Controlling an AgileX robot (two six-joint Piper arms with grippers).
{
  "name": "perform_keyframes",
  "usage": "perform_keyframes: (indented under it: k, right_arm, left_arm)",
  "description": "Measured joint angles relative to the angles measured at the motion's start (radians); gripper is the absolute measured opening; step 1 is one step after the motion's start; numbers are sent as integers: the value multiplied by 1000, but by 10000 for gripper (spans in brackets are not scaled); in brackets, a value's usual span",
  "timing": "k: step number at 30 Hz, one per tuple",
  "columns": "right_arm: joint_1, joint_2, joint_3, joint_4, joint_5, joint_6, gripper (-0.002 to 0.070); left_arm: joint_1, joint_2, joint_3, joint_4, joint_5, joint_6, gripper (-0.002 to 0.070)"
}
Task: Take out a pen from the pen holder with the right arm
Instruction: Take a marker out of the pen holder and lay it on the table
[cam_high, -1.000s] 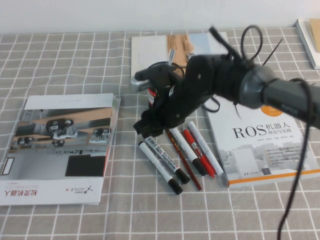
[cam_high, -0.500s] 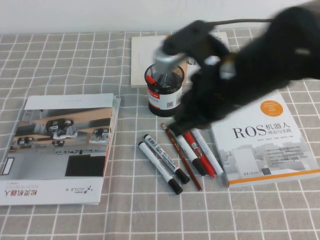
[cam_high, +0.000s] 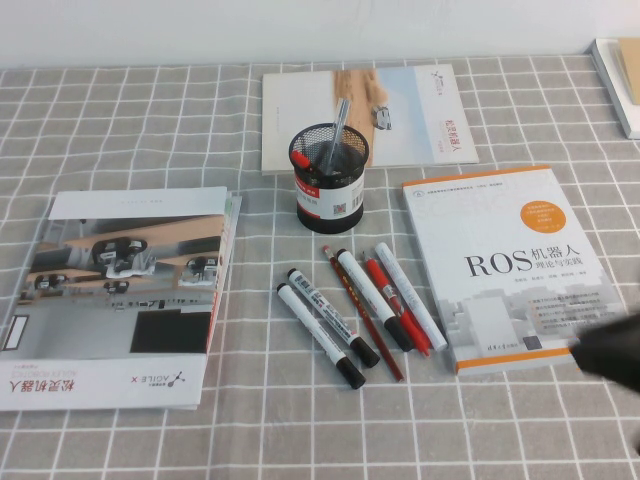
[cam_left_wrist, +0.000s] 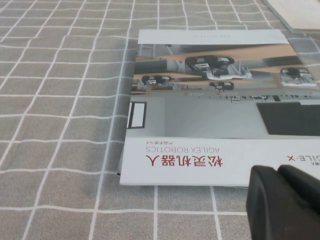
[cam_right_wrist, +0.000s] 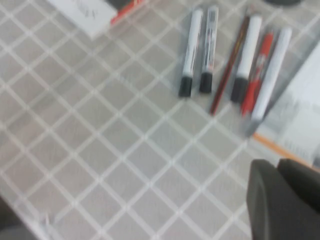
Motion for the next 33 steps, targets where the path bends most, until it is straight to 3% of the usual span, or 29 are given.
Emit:
perform_keyframes:
  k: [11,21,33]
  right_arm:
    - [0,-151,175,-31,90,0,-12]
    - [-17,-177,329,-129,-144,84,-12]
    - [-505,-502,807,-4,-745,102,-12]
  left_arm:
    - [0,0,0,0,0,0,-5]
    - [0,0,0,0,0,0,-5]
    - [0,0,0,0,0,0,-5]
